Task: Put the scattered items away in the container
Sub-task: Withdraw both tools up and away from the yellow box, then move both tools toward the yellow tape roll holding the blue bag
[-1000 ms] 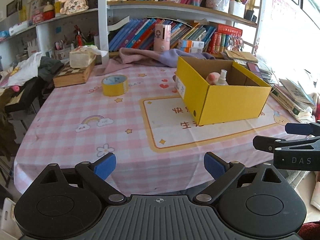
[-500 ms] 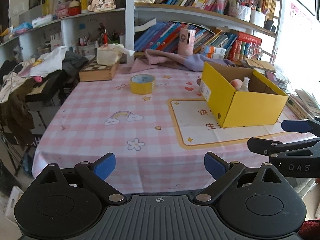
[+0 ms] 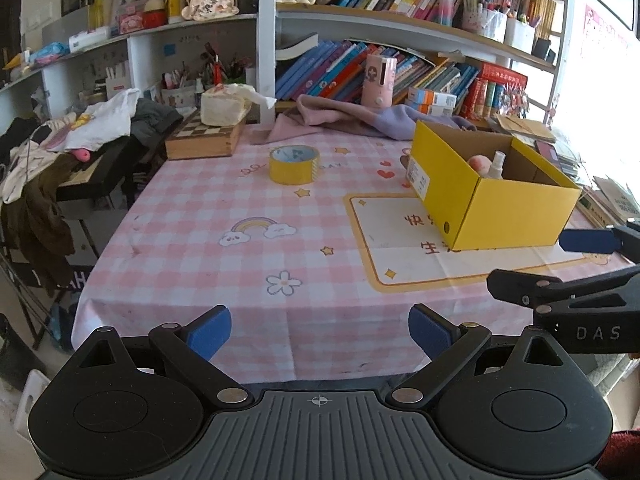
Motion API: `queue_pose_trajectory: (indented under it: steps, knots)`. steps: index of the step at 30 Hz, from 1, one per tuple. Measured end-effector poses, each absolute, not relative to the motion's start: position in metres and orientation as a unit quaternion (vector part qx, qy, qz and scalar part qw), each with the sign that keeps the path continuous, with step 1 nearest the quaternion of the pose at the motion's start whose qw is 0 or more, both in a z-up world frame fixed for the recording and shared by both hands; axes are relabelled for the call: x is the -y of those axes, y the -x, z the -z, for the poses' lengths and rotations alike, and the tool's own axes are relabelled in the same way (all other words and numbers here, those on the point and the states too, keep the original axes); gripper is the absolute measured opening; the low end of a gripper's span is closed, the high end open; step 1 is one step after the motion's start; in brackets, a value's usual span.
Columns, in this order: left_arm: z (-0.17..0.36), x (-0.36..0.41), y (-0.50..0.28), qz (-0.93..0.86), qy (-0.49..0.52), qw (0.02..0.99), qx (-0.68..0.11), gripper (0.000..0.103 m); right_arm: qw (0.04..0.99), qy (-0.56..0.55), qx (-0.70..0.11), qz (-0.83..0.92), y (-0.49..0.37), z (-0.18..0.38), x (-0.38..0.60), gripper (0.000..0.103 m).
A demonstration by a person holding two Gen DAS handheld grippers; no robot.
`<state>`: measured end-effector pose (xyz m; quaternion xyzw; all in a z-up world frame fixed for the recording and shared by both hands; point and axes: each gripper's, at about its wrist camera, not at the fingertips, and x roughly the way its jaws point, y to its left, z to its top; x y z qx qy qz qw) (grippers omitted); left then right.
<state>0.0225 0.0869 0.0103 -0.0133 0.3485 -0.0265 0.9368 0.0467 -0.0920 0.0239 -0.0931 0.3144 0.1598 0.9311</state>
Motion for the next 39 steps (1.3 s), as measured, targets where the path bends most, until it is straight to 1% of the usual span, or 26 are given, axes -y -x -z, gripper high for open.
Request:
queue_pose_trajectory:
  steps: [9, 14, 23, 28, 39]
  knots:
    - [-0.007, -0.099, -0.034, 0.007, 0.017, 0.935, -0.354, 0.097, 0.925, 0.092, -0.322, -0.181, -0.068, -0.019, 0.08, 0.093]
    - [-0.002, -0.107, -0.052, -0.001, 0.021, 0.932, -0.361, 0.097, 0.921, 0.094, -0.327, -0.188, -0.085, -0.014, 0.073, 0.093]
    - [0.007, -0.113, -0.095, 0.0, 0.017, 0.927, -0.376, 0.097, 0.917, 0.098, -0.339, -0.189, -0.133, -0.005, 0.061, 0.092]
    - [0.013, -0.116, -0.122, -0.002, 0.022, 0.923, -0.383, 0.097, 0.916, 0.11, -0.337, -0.189, -0.159, -0.002, 0.055, 0.09]
    - [0.01, -0.121, -0.179, -0.006, 0.02, 0.923, -0.385, 0.097, 0.913, 0.104, -0.337, -0.203, -0.229, -0.003, 0.048, 0.09]
